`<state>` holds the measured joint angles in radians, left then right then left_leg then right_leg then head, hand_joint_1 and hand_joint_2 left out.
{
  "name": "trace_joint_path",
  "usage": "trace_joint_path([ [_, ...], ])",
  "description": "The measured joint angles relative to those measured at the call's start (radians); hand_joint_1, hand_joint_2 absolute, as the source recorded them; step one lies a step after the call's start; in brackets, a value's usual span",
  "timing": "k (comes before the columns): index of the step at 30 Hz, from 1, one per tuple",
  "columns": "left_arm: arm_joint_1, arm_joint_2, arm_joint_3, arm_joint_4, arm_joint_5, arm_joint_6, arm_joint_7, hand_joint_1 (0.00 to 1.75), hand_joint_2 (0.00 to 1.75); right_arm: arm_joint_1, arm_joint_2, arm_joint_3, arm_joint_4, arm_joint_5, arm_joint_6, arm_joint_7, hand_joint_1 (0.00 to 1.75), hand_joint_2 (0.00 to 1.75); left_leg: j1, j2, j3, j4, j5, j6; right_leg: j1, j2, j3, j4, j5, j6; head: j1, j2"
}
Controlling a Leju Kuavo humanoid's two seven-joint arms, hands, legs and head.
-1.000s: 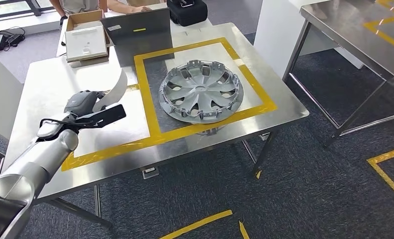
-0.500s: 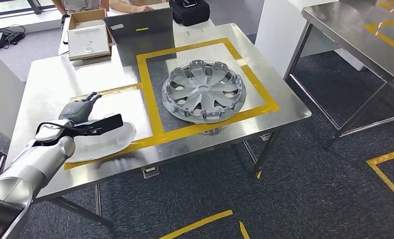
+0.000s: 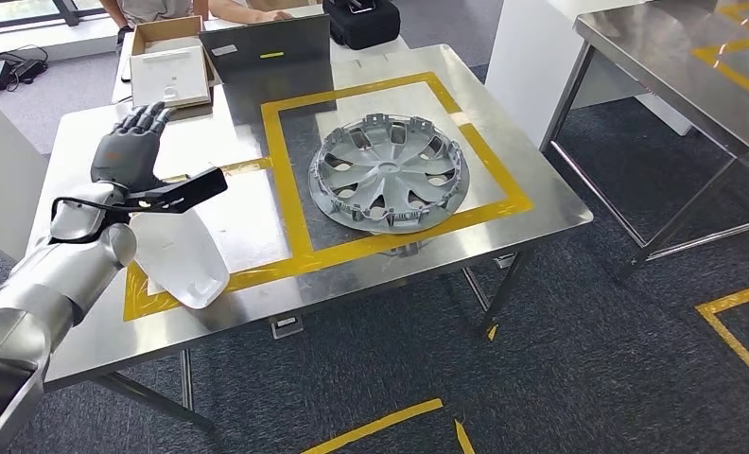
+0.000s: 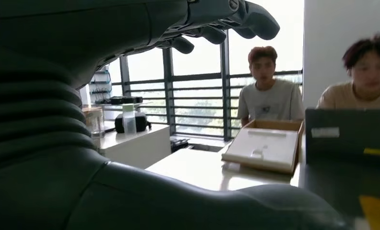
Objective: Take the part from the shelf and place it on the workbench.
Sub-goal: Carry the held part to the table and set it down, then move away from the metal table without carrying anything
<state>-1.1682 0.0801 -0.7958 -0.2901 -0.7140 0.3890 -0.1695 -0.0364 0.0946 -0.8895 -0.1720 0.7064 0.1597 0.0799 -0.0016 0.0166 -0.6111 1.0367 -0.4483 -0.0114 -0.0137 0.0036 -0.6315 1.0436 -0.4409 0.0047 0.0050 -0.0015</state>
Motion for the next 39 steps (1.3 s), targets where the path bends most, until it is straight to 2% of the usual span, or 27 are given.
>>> trace_joint_path([
  [4,-0.084,-0.001,0.036,-0.036,0.012,0.028,-0.018,0.0,0.0,0.0,0.0,-0.005,0.0,0.0,0.0,0.0,0.0,0.0,-0.003,0.001,-0.002,0.006,-0.004,0.007,-0.003,0.001,0.0,0.0,0.001,0.006,0.0,0.0],
  [8,-0.12,0.001,0.066,-0.073,0.017,0.07,-0.046,0.0,0.0,0.0,0.002,-0.009,0.0,0.002,0.003,-0.002,0.0,0.0,-0.004,0.002,-0.003,0.001,0.009,0.023,-0.006,0.001,0.001,-0.003,0.005,0.022,0.0,0.0],
  [9,-0.13,0.002,0.074,-0.085,0.015,0.077,-0.053,0.0,0.0,0.0,0.002,-0.01,0.0,0.003,0.004,-0.003,0.0,0.0,0.0,0.004,-0.002,-0.007,0.016,0.028,-0.005,0.001,-0.003,0.006,-0.007,0.025,0.001,0.0],
  [10,-0.141,0.006,0.081,-0.1,0.011,0.085,-0.056,0.0,0.0,-0.001,0.002,-0.011,0.0,0.003,0.006,-0.004,0.0,0.0,0.004,0.005,-0.002,-0.015,0.023,0.033,-0.004,0.001,-0.013,0.033,-0.031,0.028,0.002,0.0],
  [13,-0.163,0.026,0.1,-0.144,-0.012,0.114,-0.054,0.0,0.0,-0.001,0.002,-0.013,0.0,0.005,0.01,-0.008,0.0,0.0,0.007,0.012,-0.009,-0.019,0.031,0.038,-0.007,0.0,-0.075,0.205,-0.135,0.036,0.004,0.0],
  [14,-0.164,0.034,0.104,-0.156,-0.018,0.125,-0.053,0.0,0.0,0.0,0.002,-0.013,0.0,0.006,0.01,-0.009,0.0,0.0,0.008,0.014,-0.013,-0.017,0.033,0.037,-0.009,0.0,-0.085,0.247,-0.149,0.039,0.004,0.0],
  [15,-0.164,0.042,0.107,-0.166,-0.021,0.134,-0.053,0.0,0.0,0.0,0.002,-0.013,0.0,0.007,0.011,-0.01,0.0,0.0,0.009,0.014,-0.018,-0.014,0.035,0.034,-0.011,0.0,-0.08,0.255,-0.146,0.042,0.004,0.0],
  [16,-0.164,0.048,0.111,-0.176,-0.024,0.141,-0.053,0.0,0.0,-0.001,0.002,-0.013,0.0,0.008,0.011,-0.01,0.0,0.0,0.011,0.015,-0.024,-0.01,0.037,0.031,-0.013,-0.001,-0.057,0.225,-0.126,0.044,0.004,0.0],
  [18,-0.166,0.06,0.119,-0.194,-0.029,0.154,-0.054,0.0,0.0,-0.003,0.003,-0.013,0.0,0.009,0.011,-0.011,0.0,0.0,0.015,0.014,-0.039,0.003,0.042,0.021,-0.017,-0.005,0.019,0.101,-0.082,0.048,0.004,0.0],
  [19,-0.167,0.065,0.123,-0.2,-0.03,0.158,-0.054,0.0,0.0,-0.005,0.004,-0.013,0.001,0.009,0.011,-0.011,0.0,0.0,0.016,0.014,-0.045,0.008,0.044,0.014,-0.016,-0.006,0.044,0.056,-0.066,0.044,0.004,0.0],
  [20,-0.169,0.069,0.125,-0.206,-0.031,0.162,-0.054,0.0,0.0,-0.006,0.004,-0.013,0.001,0.009,0.01,-0.011,0.0,0.0,0.015,0.013,-0.051,0.013,0.048,0.007,-0.014,-0.005,0.055,0.029,-0.062,0.037,0.003,0.0],
  [23,-0.173,0.078,0.131,-0.214,-0.036,0.164,-0.054,0.0,0.0,-0.01,0.005,-0.014,0.001,0.006,0.009,-0.009,0.0,0.0,0.015,0.01,-0.059,0.011,0.062,-0.018,-0.012,0.0,0.04,0.021,-0.052,0.007,0.002,0.0],
  [24,-0.173,0.081,0.132,-0.215,-0.039,0.164,-0.054,0.0,0.0,-0.011,0.005,-0.014,0.001,0.006,0.009,-0.01,0.0,0.0,0.017,0.007,-0.064,0.016,0.052,-0.025,-0.012,0.001,0.035,0.019,-0.044,-0.003,0.001,0.0],
  [25,-0.174,0.085,0.132,-0.215,-0.041,0.164,-0.052,0.0,0.0,-0.012,0.005,-0.016,0.001,0.006,0.008,-0.011,0.0,0.0,0.018,0.003,-0.073,0.039,0.025,-0.03,-0.013,0.001,0.028,0.016,-0.034,-0.011,0.001,0.0],
  [26,-0.176,0.089,0.133,-0.215,-0.043,0.163,-0.051,0.0,0.0,-0.013,0.005,-0.017,0.001,0.005,0.008,-0.011,0.0,0.0,0.019,-0.002,-0.088,0.082,-0.016,-0.033,-0.014,0.002,0.019,0.014,-0.025,-0.017,0.001,0.0],
  [28,-0.178,0.095,0.134,-0.215,-0.047,0.163,-0.049,0.0,0.0,-0.013,0.005,-0.021,0.001,0.005,0.009,-0.012,0.0,0.0,0.019,-0.009,-0.122,0.202,-0.106,-0.036,-0.011,0.004,-0.004,0.013,-0.005,-0.023,0.0,0.0],
  [29,-0.177,0.095,0.135,-0.215,-0.049,0.163,-0.048,0.0,0.0,-0.013,0.005,-0.022,0.001,0.004,0.009,-0.011,0.0,0.0,0.018,-0.01,-0.129,0.252,-0.13,-0.036,-0.009,0.005,-0.016,0.014,0.004,-0.024,0.0,0.0],
  [30,-0.175,0.095,0.135,-0.215,-0.051,0.162,-0.047,0.0,0.0,-0.013,0.005,-0.022,0.001,0.004,0.01,-0.011,0.0,0.0,0.018,-0.011,-0.122,0.274,-0.134,-0.034,-0.008,0.005,-0.029,0.014,0.014,-0.024,0.0,0.0],
  [31,-0.174,0.095,0.135,-0.215,-0.053,0.162,-0.046,0.0,0.0,-0.014,0.005,-0.023,0.001,0.004,0.01,-0.01,0.0,0.0,0.017,-0.011,-0.097,0.263,-0.121,-0.03,-0.007,0.006,-0.041,0.015,0.024,-0.023,0.0,0.0],
  [33,-0.177,0.095,0.135,-0.216,-0.056,0.162,-0.044,0.0,0.0,-0.015,0.007,-0.024,0.001,0.003,0.011,-0.009,0.0,0.0,0.013,-0.015,-0.004,0.153,-0.086,-0.018,-0.006,0.006,-0.061,0.015,0.043,-0.019,0.0,0.0],
  [34,-0.179,0.095,0.136,-0.218,-0.057,0.162,-0.043,0.0,0.0,-0.015,0.008,-0.024,0.001,0.003,0.011,-0.009,0.0,0.0,0.009,-0.017,0.042,0.09,-0.081,-0.013,-0.006,0.007,-0.067,0.014,0.052,-0.015,0.001,0.0],
  [35,-0.182,0.095,0.137,-0.22,-0.059,0.163,-0.042,0.0,0.0,-0.016,0.009,-0.025,0.001,0.003,0.011,-0.008,0.0,0.0,0.005,-0.02,0.072,0.043,-0.084,-0.009,-0.006,0.007,-0.07,0.012,0.061,-0.009,0.0,0.0],
  [36,-0.184,0.095,0.138,-0.221,-0.061,0.163,-0.041,0.0,0.0,-0.017,0.011,-0.026,0.001,0.003,0.011,-0.008,0.0,0.0,0.001,-0.021,0.085,0.016,-0.089,-0.006,-0.008,0.008,-0.07,0.009,0.07,-0.001,-0.001,0.0],
  [38,-0.186,0.094,0.139,-0.221,-0.063,0.163,-0.038,0.0,0.0,-0.017,0.012,-0.029,0.001,0.002,0.011,-0.006,0.0,0.0,-0.001,-0.02,0.08,0.004,-0.076,0.005,-0.009,0.009,-0.069,-0.003,0.086,0.014,-0.004,0.0],
  [39,-0.186,0.093,0.139,-0.22,-0.064,0.163,-0.037,0.0,0.0,-0.016,0.012,-0.029,0.001,0.002,0.01,-0.004,0.0,0.0,0.0,-0.017,0.076,-0.001,-0.066,0.012,-0.01,0.009,-0.073,-0.002,0.083,0.02,-0.005,0.0],
])
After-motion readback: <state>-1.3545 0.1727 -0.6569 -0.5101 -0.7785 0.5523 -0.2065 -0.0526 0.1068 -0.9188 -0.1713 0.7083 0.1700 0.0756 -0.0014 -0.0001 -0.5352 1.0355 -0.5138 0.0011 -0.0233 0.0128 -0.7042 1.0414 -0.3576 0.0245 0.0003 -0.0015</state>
